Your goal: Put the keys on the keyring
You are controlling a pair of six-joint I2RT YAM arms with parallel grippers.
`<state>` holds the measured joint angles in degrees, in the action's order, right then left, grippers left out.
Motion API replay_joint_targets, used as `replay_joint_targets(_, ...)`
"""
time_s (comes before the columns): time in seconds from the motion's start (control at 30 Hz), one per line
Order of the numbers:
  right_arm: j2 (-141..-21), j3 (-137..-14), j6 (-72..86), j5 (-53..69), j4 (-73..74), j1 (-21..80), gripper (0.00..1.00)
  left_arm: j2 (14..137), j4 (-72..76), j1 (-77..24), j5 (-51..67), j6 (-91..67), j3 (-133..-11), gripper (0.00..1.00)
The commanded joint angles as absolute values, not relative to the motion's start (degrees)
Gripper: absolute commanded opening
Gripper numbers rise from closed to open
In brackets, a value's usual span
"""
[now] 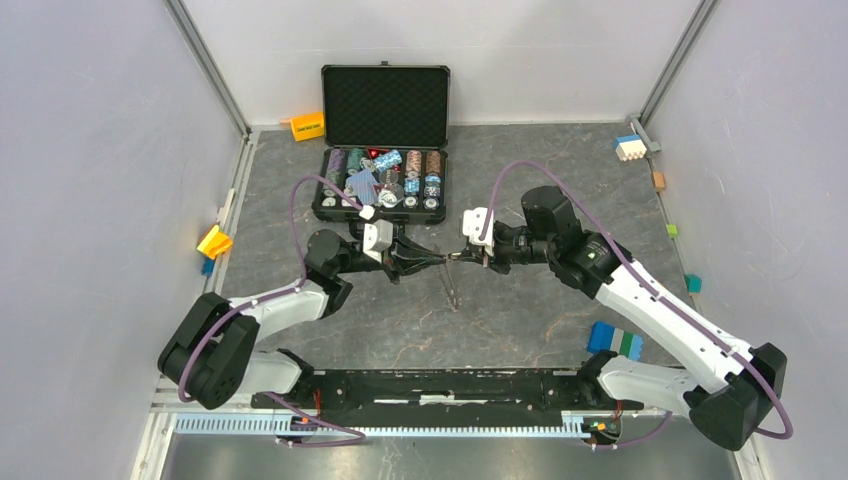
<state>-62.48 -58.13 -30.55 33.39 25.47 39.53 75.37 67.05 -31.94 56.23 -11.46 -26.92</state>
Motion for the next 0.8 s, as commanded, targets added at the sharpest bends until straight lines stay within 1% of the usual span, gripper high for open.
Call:
replay_joint_targets(0.0, -61.99, -61.40, -30.92, 33.07, 24.43, 39.55, 0.00, 74.15, 66.51, -31.91, 58.17, -8.21, -27.38, 0.02)
replay_joint_targets(0.27, -59.88, -58.44, -32.00, 31.90, 24.06, 39.55, 0.00, 73.82, 75.53, -31.91, 64.74, -11.99, -26.44, 0.02)
replay_joint_targets(0.4, -58.22, -56.15, -33.60, 34.30, 24.61, 39.53, 0.00, 73.49, 78.47, -31.94, 68.79, -14.79, -27.23, 0.02)
replay_joint_targets(0.77, -56.47, -51.88, -35.73, 39.80, 24.66, 40.41, 0.00, 68.82, 75.68, -31.92, 74.64, -13.86, -27.99, 0.02)
